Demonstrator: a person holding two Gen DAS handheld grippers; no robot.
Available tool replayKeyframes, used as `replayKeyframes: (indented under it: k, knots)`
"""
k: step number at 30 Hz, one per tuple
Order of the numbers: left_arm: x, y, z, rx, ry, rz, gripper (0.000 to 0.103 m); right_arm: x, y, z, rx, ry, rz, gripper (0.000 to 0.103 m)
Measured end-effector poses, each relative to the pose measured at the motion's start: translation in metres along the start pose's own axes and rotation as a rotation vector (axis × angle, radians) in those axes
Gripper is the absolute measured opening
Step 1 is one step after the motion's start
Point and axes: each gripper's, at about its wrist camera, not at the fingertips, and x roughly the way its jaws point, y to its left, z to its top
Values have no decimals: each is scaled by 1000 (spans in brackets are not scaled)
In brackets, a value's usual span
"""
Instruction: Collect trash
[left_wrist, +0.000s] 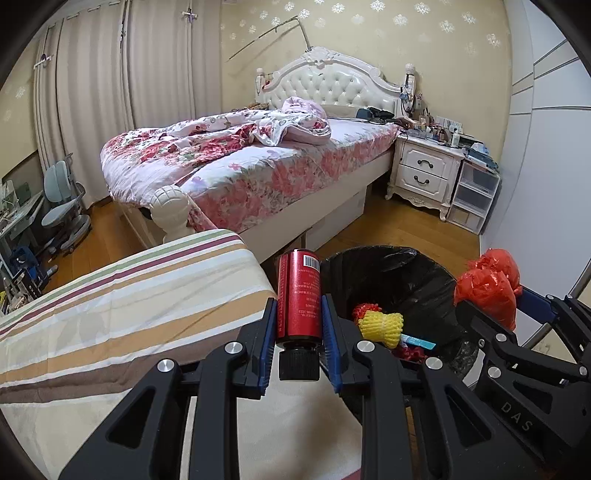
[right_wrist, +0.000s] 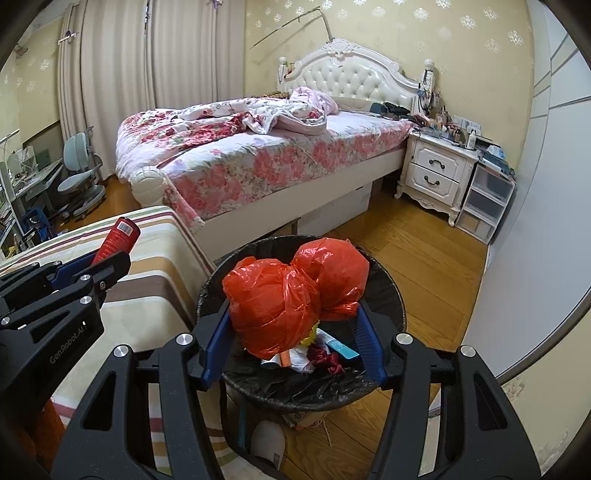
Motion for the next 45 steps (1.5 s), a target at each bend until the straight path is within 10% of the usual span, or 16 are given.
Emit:
replayKeyframes:
  k: [19, 28, 45]
  knots:
    - [49, -23, 18, 20, 67, 19, 25, 37, -27, 14, 53, 20, -24, 59]
    - [49, -24, 22, 5, 41, 37, 68, 42, -34, 18, 59, 29, -57, 68]
    - [19, -8, 13, -30, 4, 80, 81, 0, -44, 3, 128, -30, -151, 93]
